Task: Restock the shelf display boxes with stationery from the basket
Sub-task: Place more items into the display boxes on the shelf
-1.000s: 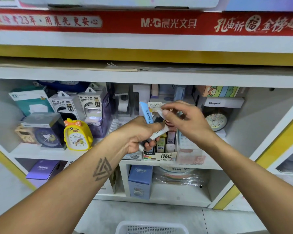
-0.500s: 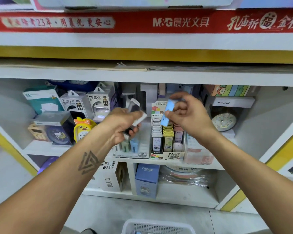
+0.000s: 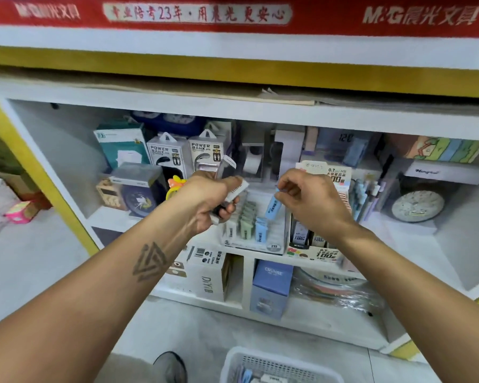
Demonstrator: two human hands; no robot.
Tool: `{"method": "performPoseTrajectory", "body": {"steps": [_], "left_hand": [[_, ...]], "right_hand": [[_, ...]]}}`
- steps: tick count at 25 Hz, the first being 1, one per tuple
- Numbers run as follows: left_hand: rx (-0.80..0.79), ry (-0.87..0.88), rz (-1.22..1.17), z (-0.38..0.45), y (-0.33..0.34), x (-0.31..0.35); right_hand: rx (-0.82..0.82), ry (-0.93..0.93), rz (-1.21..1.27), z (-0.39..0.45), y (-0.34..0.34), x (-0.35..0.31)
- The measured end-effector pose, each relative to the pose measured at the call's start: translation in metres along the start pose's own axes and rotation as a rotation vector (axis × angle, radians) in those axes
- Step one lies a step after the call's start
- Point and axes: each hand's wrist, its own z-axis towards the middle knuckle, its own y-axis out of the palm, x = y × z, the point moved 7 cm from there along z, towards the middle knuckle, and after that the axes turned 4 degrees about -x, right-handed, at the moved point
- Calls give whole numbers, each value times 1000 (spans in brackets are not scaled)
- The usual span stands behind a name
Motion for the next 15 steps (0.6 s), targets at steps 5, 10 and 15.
{"method": "performPoseTrajectory", "body": {"steps": [5, 10, 15], "left_hand": [[13, -3, -23, 4, -12, 0], [15, -3, -13, 4, -13, -3], [10, 1, -4, 5, -13, -3]], "right_hand": [[12, -51, -112, 12, 10, -6], [-186, -129, -265, 10, 42, -6], [-209, -176, -280, 9, 51, -6]]}}
